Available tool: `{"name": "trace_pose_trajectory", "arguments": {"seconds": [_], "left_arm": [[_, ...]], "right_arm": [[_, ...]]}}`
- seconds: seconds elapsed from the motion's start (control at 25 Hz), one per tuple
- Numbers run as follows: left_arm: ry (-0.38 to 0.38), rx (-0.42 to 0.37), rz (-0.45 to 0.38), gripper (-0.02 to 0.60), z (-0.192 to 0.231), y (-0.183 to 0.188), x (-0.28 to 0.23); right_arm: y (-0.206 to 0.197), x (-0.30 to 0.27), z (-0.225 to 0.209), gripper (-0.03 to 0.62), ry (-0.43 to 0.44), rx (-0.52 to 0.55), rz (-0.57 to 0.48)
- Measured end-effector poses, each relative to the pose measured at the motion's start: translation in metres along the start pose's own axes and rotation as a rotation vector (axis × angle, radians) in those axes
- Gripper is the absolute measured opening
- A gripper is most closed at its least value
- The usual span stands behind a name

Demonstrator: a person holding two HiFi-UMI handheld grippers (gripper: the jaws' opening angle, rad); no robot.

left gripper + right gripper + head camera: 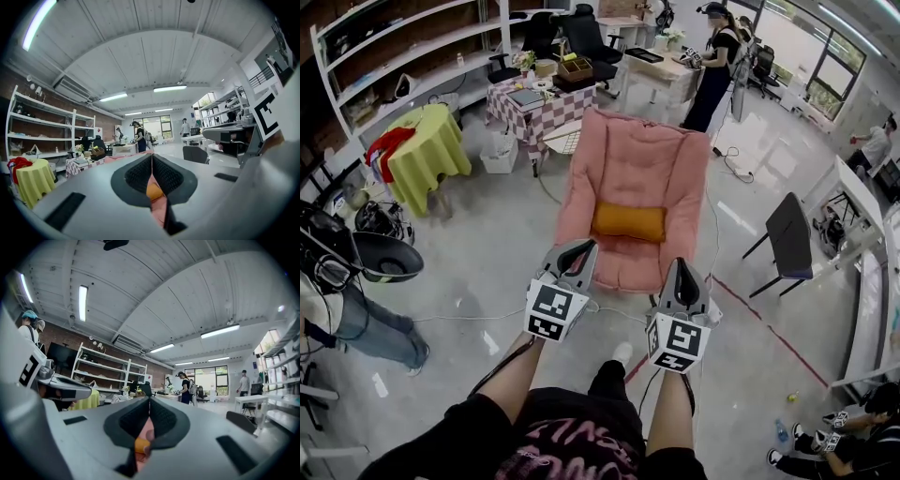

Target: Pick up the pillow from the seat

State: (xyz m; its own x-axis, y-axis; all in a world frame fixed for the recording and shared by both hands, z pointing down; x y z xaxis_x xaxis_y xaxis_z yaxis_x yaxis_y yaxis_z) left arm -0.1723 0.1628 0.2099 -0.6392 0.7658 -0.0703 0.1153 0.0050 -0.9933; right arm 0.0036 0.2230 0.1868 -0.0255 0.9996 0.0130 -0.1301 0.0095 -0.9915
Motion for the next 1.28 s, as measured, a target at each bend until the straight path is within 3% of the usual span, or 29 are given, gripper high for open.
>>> {"name": "trace_pose_trajectory", "arguments": {"seconds": [1.28], "left_arm": [[0.054,-0.007,0.064,0.014,-0.002,-0.025,-0.117]], "right_arm": [[-0.042,-0.093,-0.072,0.02,0.019,-0.032,0.03]]}}
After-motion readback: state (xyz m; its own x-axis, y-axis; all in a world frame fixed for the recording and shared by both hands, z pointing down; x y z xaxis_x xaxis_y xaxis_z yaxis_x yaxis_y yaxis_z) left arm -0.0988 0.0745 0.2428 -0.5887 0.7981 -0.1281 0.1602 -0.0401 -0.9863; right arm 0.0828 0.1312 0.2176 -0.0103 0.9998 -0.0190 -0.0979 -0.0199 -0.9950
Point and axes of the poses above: the fingertips, and each gripper's own axes: x backward along the fingers, z to its left, y out of its top, the point moved 3 cm from there along x, backward along the fingers
